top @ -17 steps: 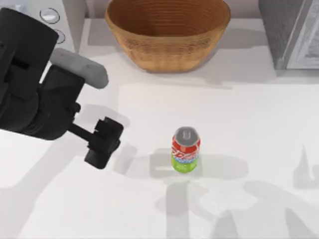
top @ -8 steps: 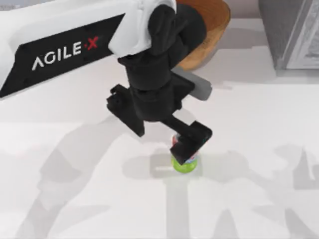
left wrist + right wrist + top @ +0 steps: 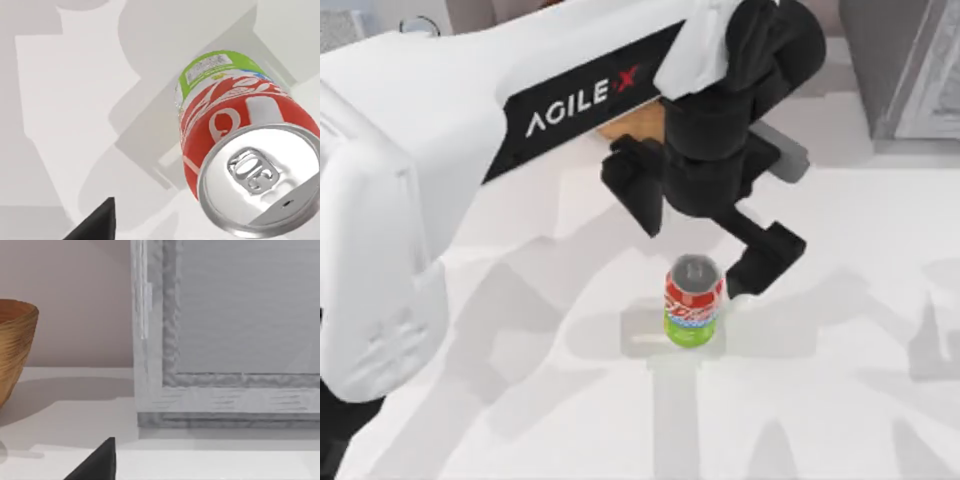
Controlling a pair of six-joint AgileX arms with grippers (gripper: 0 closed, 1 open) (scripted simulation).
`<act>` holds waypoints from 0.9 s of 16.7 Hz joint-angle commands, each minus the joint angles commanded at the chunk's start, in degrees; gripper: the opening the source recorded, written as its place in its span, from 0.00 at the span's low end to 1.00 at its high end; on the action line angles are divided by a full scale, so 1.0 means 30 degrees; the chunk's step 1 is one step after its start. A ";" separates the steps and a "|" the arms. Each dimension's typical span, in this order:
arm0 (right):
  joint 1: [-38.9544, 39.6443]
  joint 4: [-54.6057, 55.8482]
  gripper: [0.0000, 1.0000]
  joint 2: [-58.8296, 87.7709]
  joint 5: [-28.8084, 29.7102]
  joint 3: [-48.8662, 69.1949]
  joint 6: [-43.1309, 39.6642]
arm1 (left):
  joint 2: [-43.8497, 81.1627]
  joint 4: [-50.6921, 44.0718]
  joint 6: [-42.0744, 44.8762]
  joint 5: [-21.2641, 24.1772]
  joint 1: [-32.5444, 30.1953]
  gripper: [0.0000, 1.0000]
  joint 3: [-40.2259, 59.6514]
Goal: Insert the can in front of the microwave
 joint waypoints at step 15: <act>0.0000 0.0000 1.00 0.0000 0.0000 0.0000 0.0000 | 0.0308 0.4236 0.0013 -0.0057 0.0016 1.00 -0.3865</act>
